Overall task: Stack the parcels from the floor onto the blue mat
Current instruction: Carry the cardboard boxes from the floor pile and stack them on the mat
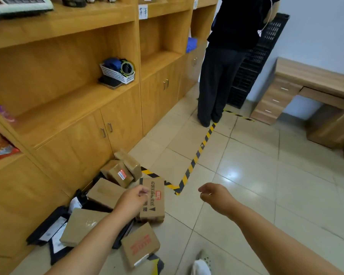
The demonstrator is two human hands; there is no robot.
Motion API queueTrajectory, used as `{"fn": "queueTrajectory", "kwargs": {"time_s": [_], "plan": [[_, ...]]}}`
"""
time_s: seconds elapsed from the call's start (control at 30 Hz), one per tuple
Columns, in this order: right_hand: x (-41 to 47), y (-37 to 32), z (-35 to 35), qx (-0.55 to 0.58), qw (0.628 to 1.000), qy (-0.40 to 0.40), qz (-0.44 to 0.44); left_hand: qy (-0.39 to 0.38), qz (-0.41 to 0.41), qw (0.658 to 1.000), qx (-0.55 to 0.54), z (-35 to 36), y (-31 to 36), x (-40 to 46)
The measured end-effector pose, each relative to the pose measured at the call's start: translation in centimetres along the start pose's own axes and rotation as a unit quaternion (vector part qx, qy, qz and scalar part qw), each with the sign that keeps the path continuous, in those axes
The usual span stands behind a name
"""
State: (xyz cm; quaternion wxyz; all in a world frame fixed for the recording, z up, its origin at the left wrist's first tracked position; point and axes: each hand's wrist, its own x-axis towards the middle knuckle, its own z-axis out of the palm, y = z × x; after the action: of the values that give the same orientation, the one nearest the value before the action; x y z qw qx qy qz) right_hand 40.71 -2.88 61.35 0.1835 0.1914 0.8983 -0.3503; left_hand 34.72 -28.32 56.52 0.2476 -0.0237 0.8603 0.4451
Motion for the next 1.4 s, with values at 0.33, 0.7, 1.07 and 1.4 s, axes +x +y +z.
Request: {"fn": "queueTrajectory", "kwargs": {"time_s": [0.33,0.7,1.07,1.4], "plan": [[15.8,3.6,-11.8,-0.014,0.996,-0.07,-0.057,0.058,-0.105,0.99,-0.076,6.5,8.5,10.0],[30.6,1.1,-16.5,-0.042,0.984,-0.147,-0.094,0.166,-0.164,0.959,-0.162,7.9,13.1,17.6],[44.2,-9.3,-17.4,-0.094,0.963,-0.199,-0.154,0.21,-0.2,0.929,-0.229,1.7,14.8,30.0],[54.1,-18.6,-15.7,-0.127,0.942,-0.236,-0.2,0.252,-0.238,0.909,-0.233,-3.7,14.5,36.9]]}}
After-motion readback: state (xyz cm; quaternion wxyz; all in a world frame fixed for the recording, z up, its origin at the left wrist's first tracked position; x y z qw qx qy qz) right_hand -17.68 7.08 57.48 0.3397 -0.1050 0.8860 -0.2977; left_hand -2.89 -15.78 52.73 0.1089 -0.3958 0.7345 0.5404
